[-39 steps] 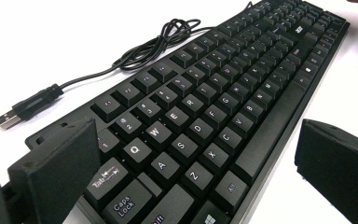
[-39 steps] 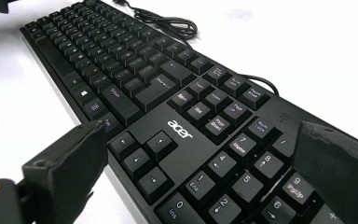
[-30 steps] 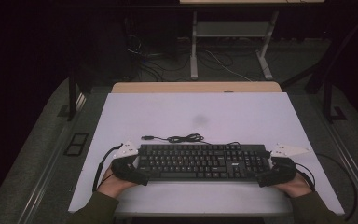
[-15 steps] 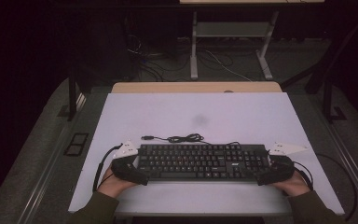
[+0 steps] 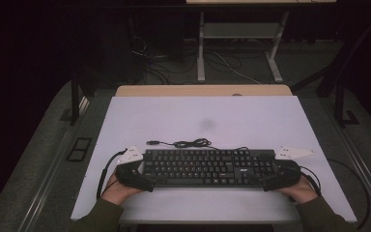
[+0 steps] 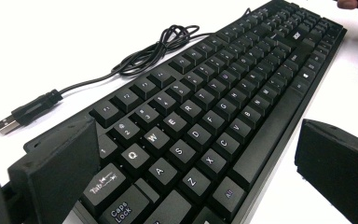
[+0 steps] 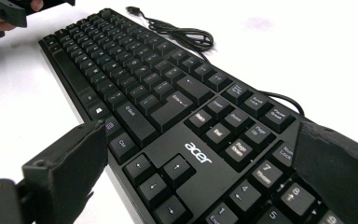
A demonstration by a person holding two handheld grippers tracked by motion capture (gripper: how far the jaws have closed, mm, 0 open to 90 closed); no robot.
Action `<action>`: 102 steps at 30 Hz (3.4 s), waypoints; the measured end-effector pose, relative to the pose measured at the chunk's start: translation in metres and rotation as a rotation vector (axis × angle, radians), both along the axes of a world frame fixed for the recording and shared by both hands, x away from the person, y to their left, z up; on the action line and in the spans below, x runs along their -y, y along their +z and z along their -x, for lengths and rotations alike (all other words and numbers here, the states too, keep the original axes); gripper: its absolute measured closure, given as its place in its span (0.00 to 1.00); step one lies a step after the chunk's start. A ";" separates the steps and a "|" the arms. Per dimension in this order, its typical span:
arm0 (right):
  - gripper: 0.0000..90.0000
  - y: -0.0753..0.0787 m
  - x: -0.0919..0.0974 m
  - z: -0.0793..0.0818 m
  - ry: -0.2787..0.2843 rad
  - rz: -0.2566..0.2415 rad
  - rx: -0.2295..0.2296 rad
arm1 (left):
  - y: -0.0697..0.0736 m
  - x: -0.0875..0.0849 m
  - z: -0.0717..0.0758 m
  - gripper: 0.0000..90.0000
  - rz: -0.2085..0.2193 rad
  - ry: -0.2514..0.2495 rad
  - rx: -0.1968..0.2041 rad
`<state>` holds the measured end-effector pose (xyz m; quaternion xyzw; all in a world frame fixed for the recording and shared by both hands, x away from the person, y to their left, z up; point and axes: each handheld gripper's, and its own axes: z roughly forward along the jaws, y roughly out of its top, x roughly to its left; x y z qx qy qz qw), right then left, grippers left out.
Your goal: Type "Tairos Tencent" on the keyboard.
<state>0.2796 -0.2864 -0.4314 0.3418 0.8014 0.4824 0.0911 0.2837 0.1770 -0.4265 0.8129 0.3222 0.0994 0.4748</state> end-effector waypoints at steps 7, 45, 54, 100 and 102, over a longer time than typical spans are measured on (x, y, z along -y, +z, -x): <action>0.04 0.000 -0.005 -0.002 0.009 0.000 -0.003 | -0.001 0.002 -0.002 0.00 0.006 -0.002 0.001; 0.04 0.003 -0.035 -0.013 0.059 -0.013 -0.004 | -0.001 0.017 -0.009 0.00 0.009 -0.026 0.007; 0.04 0.004 -0.042 -0.018 0.073 -0.012 -0.004 | -0.001 0.018 -0.010 0.00 0.005 -0.027 0.005; 0.45 0.004 -0.079 -0.035 0.187 0.031 -0.064 | 0.002 0.041 -0.037 0.00 0.034 -0.029 -0.009; 0.51 0.003 -0.079 -0.035 0.197 0.030 -0.073 | 0.003 0.042 -0.038 0.00 0.032 -0.029 -0.010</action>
